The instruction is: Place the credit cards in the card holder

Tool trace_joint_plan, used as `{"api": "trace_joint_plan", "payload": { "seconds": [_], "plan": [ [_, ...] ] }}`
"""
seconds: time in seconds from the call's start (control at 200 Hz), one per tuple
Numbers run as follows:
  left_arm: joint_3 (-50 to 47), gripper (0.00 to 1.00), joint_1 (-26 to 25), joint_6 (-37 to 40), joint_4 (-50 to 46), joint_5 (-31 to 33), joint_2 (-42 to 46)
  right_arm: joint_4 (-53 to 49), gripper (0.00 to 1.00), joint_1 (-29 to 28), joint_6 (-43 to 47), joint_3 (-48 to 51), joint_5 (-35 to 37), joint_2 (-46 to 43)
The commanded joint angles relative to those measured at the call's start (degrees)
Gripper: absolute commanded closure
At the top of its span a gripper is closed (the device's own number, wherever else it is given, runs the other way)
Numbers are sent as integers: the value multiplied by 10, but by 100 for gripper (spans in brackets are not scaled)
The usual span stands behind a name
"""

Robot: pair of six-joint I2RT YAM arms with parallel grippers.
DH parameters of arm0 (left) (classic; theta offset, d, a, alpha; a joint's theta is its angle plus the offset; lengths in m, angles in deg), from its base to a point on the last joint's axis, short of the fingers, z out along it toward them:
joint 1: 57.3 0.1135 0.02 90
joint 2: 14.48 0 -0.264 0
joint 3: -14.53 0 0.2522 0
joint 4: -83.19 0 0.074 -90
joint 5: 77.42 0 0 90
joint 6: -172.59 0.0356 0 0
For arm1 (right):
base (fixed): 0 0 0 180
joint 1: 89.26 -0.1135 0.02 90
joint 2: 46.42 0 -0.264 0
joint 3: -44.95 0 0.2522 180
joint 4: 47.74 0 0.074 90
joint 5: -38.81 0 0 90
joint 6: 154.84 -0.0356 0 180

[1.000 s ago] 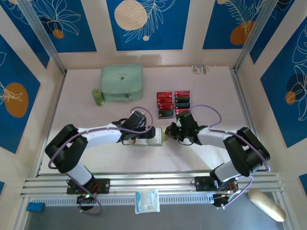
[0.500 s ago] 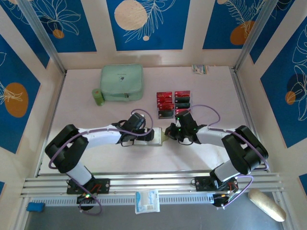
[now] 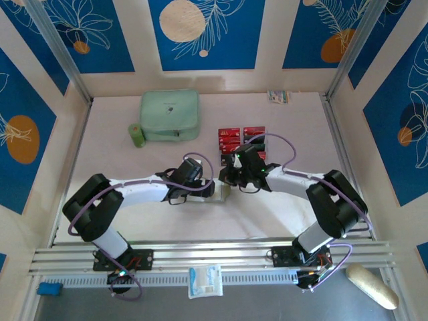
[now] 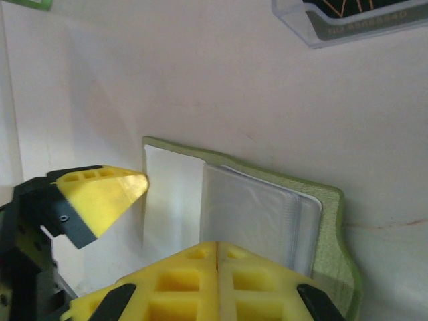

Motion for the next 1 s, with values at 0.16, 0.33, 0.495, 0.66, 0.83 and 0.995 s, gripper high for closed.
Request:
{"api": "trace_joint_plan", "payload": {
  "seconds": [0.16,0.33,0.495,0.66,0.83,0.995],
  "plan": [
    [-15,0,2,9,-1,17,18,-35,100,-5,19,-20,-3,37],
    [-23,0,3,7,8,20,23,-31,100,-3,25,-22,-10,61],
    [-29,0,2,6,16,18,25,-21,100,-2,24,-27,-30,82],
    [-32,0,3,3,27,15,27,-5,100,-5,17,-31,-48,93],
    [-31,0,2,5,29,12,25,5,100,-7,8,-33,-61,101],
    [-35,0,2,7,29,10,17,17,100,-7,-3,-32,-71,106]
  ]
}}
